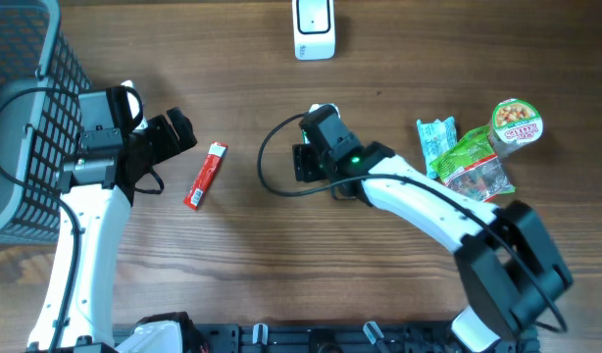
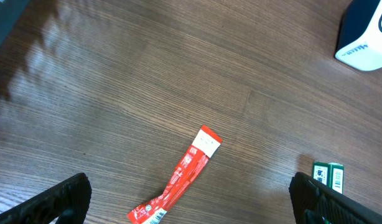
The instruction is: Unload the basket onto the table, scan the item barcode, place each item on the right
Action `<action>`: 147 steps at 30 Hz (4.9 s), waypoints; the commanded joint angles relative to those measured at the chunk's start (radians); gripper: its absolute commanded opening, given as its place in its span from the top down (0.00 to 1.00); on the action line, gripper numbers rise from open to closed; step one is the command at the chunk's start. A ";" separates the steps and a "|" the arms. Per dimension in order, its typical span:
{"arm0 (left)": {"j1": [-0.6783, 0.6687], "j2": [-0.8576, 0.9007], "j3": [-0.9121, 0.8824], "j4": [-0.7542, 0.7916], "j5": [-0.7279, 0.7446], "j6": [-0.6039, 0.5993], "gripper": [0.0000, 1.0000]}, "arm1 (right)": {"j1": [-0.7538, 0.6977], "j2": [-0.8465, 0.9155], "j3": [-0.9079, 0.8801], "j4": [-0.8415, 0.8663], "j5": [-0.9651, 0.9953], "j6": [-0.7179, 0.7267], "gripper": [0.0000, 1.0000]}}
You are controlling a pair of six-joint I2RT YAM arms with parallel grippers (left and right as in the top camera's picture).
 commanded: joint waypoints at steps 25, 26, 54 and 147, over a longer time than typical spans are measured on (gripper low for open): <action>-0.002 -0.002 0.011 0.003 0.008 0.002 0.00 | 0.000 0.095 0.026 0.098 -0.032 -0.051 0.54; -0.002 -0.002 0.011 0.003 0.008 0.002 0.00 | 0.000 0.092 0.026 0.098 -0.032 -0.051 0.57; -0.002 -0.002 0.011 0.003 0.008 0.002 0.00 | 0.003 0.014 0.011 0.053 0.016 -0.109 0.38; -0.002 -0.002 0.011 0.003 0.008 0.002 0.00 | 0.054 0.146 0.001 0.116 0.185 -0.167 0.53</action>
